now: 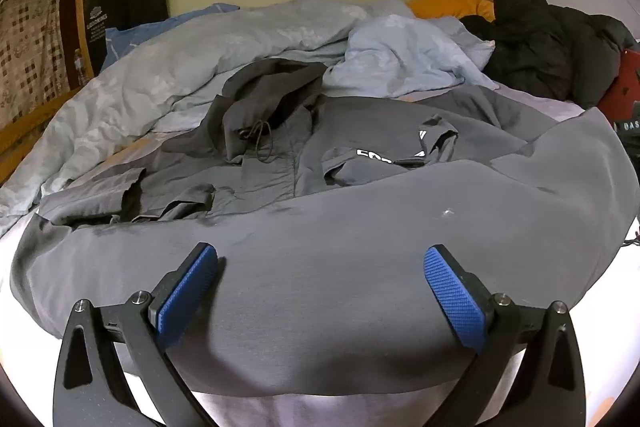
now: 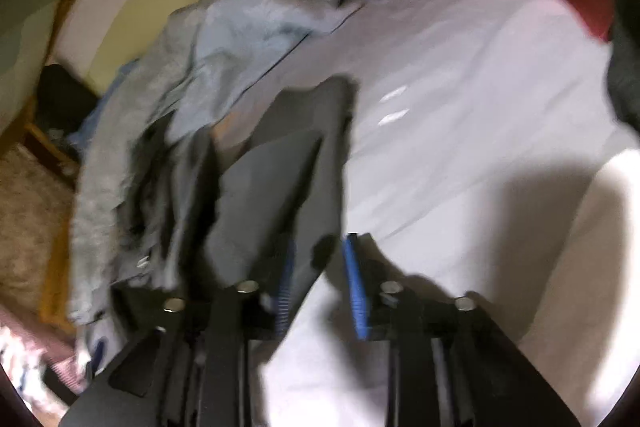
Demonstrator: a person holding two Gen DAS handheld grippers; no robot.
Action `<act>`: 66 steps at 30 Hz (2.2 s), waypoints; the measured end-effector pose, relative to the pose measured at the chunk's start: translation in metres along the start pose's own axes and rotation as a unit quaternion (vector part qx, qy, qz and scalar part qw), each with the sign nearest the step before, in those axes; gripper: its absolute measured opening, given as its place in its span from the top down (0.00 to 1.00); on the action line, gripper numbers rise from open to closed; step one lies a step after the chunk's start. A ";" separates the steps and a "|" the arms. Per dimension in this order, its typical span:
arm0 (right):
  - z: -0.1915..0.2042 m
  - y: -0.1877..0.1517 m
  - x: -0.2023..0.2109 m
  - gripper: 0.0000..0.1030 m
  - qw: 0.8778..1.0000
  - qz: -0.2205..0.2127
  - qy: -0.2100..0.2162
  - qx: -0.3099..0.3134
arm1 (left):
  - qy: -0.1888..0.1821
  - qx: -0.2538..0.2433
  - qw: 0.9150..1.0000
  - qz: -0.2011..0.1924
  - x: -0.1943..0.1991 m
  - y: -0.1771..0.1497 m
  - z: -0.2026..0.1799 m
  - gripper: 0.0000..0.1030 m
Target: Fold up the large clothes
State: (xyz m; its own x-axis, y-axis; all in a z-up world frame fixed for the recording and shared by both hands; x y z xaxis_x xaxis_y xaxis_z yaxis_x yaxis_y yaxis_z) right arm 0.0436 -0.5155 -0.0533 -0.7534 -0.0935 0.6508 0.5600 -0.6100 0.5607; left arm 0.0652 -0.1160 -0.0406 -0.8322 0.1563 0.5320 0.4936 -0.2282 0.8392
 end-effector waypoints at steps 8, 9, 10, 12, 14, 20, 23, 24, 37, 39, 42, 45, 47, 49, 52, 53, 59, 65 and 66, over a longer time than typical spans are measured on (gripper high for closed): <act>0.018 0.025 -0.032 0.51 0.996 -0.031 -0.059 0.066 | -0.034 0.009 0.999 -0.007 0.003 0.001 0.000 0.00; 0.013 0.032 -0.034 0.54 0.996 -0.041 -0.062 0.044 | -0.038 0.013 0.999 -0.009 0.003 0.001 0.001 0.00; 0.011 0.036 -0.036 0.62 0.997 -0.043 -0.057 0.031 | -0.037 0.016 0.999 -0.007 0.003 0.001 0.002 0.00; 0.007 0.041 -0.047 0.65 0.999 -0.021 -0.023 0.022 | -0.033 0.015 0.999 0.004 -0.002 0.001 0.001 0.00; 0.007 0.041 -0.053 0.78 1.000 0.002 0.018 0.026 | -0.036 0.012 0.999 0.010 -0.005 0.002 -0.001 0.00; 0.004 0.049 -0.024 0.96 0.996 -0.071 0.030 0.033 | -0.069 0.043 0.997 -0.004 0.000 0.002 0.009 0.00; 0.013 0.055 0.006 0.97 0.988 -0.137 -0.030 0.071 | -0.069 0.045 0.997 0.003 -0.003 0.002 0.008 0.00; 0.013 0.059 0.019 0.97 0.981 -0.164 -0.067 0.073 | -0.069 0.045 0.997 0.003 -0.004 0.003 0.008 0.00; -0.031 0.079 0.070 0.88 0.961 -0.197 -0.188 0.039 | -0.067 0.042 0.997 0.009 -0.007 0.002 0.007 0.00; -0.035 0.079 0.066 0.70 0.970 -0.186 -0.153 0.014 | -0.067 0.042 0.997 0.009 -0.007 0.001 0.007 0.00; -0.036 0.078 0.059 0.54 0.974 -0.172 -0.150 0.007 | -0.068 0.043 0.997 0.009 -0.007 0.001 0.007 0.00; -0.028 0.074 0.058 0.54 0.975 -0.176 -0.136 0.029 | -0.068 0.042 0.997 0.010 -0.008 0.001 0.007 0.00; -0.031 0.073 0.047 0.53 0.982 -0.135 -0.130 0.028 | -0.068 0.042 0.997 0.010 -0.008 0.000 0.007 0.00; -0.043 0.070 0.035 0.53 0.983 -0.100 -0.153 0.008 | -0.067 0.042 0.997 0.011 -0.008 0.001 0.006 0.00; -0.047 0.063 0.033 0.53 0.985 -0.093 -0.144 0.003 | -0.067 0.041 0.997 0.011 -0.008 0.001 0.007 0.00; -0.047 0.063 0.031 0.53 0.985 -0.092 -0.147 0.010 | -0.066 0.040 0.997 0.012 -0.008 0.000 0.006 0.00; -0.066 0.059 0.016 0.95 0.965 -0.067 -0.254 -0.008 | -0.064 0.039 0.997 0.012 -0.009 -0.001 0.007 0.00; -0.026 0.062 0.060 0.98 0.985 -0.140 -0.098 -0.009 | -0.061 0.036 0.997 0.012 -0.008 -0.003 0.010 0.00; -0.017 0.063 0.072 0.98 0.986 -0.154 -0.059 -0.015 | -0.060 0.036 0.997 0.011 -0.007 -0.002 0.009 0.00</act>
State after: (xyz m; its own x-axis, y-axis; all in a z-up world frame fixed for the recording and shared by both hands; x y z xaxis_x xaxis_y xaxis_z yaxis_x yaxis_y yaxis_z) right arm 0.0190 -0.5737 0.0203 -0.8397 0.1916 0.5081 0.2984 -0.6189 0.7266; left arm 0.0727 -0.1079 -0.0453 -0.7866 0.2667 0.5570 0.5322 -0.1647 0.8304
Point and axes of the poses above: each gripper's, at about its wrist camera, not at the fingertips, and x roughly against the way its jaws point, z to its left, y to its top, the point moved 3 cm from there along -x, roughly the way its jaws point
